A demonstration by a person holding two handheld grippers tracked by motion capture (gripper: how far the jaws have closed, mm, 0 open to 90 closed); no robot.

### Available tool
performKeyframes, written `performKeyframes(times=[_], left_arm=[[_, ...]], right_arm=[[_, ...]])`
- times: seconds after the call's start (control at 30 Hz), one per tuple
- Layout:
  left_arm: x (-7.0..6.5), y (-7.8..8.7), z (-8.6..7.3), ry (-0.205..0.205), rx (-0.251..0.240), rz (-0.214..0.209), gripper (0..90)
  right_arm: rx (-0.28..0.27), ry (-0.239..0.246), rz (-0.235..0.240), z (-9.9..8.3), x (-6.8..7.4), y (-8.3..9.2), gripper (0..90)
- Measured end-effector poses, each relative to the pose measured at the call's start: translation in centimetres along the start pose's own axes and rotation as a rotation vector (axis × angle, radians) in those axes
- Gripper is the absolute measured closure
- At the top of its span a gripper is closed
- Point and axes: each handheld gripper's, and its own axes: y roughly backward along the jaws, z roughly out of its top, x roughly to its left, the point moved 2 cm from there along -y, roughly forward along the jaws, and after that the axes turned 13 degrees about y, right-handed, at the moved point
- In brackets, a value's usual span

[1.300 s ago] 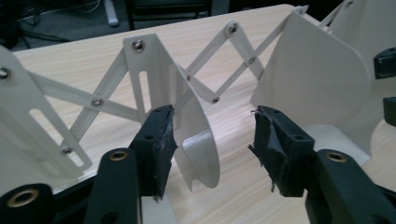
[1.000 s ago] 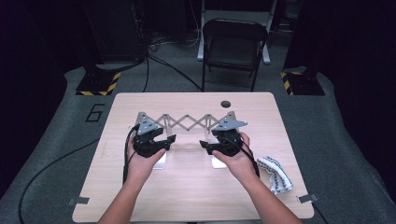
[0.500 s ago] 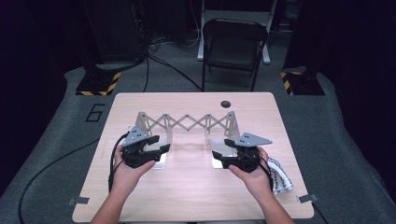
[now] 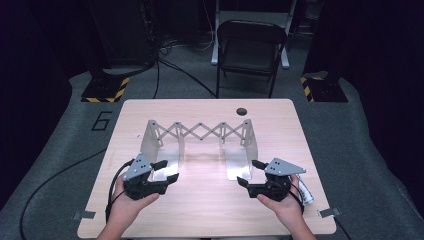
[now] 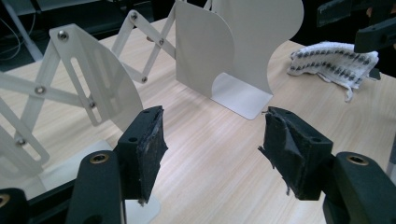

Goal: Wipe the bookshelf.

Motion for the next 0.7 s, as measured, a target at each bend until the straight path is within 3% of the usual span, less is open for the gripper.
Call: performKeyframes(times=[0.13, 0.27, 0.47, 0.5, 0.63, 0.7], left_arm=[[0.5, -0.2, -1.5, 0.026, 0.013, 0.003, 39.0], [0.9, -0.7, -2.9, 0.036, 0.028, -0.005, 38.9], [1.2, -1.5, -4.4, 0.034, 0.036, -0.017, 38.7], [1.2, -1.7, -4.7, 0.035, 0.044, -0.020, 38.6], [1.4, -2.3, -5.5, 0.031, 0.057, -0.039, 37.1], [1.4, -2.6, -5.8, 0.040, 0.069, -0.033, 35.4]], right_arm=[[0.004, -0.035, -0.007, -1.3, 0.3, -0.4, 20.2], [0.019, -0.006, -0.009, -2.6, 0.9, -0.9, 20.8], [0.028, 0.005, -0.011, -4.2, 0.8, -1.0, 28.6], [0.030, -0.010, -0.016, -4.5, 0.8, -1.1, 30.4], [0.036, -0.083, 0.040, -5.4, 0.6, -1.1, 38.0], [0.055, -0.063, 0.031, -5.7, 0.6, -1.2, 39.4]])
